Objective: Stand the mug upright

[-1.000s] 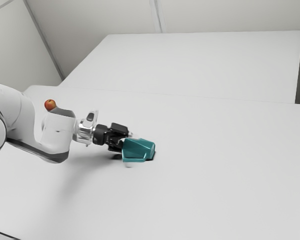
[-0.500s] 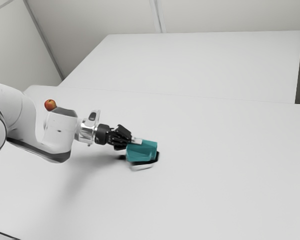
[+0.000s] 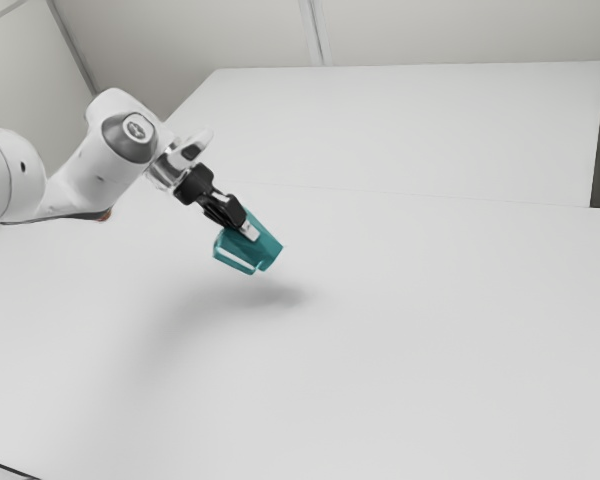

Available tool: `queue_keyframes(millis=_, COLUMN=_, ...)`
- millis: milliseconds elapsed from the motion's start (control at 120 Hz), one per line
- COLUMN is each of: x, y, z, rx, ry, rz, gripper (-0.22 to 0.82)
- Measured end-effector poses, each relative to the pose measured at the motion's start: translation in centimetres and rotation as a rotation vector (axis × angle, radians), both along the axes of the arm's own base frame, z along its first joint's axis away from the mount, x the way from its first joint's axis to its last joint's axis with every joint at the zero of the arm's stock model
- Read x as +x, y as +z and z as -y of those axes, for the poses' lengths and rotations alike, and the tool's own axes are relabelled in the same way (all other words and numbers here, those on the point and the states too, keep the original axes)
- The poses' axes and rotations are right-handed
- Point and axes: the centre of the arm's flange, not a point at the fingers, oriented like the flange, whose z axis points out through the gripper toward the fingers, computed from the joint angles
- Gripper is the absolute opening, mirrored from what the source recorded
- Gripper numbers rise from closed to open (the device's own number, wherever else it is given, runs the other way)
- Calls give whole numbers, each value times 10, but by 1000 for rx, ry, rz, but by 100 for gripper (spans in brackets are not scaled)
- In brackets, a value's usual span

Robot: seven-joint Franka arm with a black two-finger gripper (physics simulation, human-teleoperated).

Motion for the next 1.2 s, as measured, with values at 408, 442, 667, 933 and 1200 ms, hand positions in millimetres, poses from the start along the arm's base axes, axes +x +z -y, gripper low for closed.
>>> queue_keyframes(millis=408, x=14, y=-46, z=-11, rx=518, ry=95, rz=-59, gripper=-18)
queue_keyframes(millis=442, x=15, y=-51, z=-11, rx=524, ry=116, rz=-65, gripper=-18)
queue_keyframes(millis=667, x=16, y=-69, z=-12, rx=540, ry=247, rz=-98, gripper=-15)
queue_keyframes(millis=933, x=14, y=-74, z=-12, rx=535, ry=356, rz=-136, gripper=37)
queue_keyframes(millis=1200, x=28, y=25, z=-5, rx=525, ry=440, rz=-55, gripper=54)
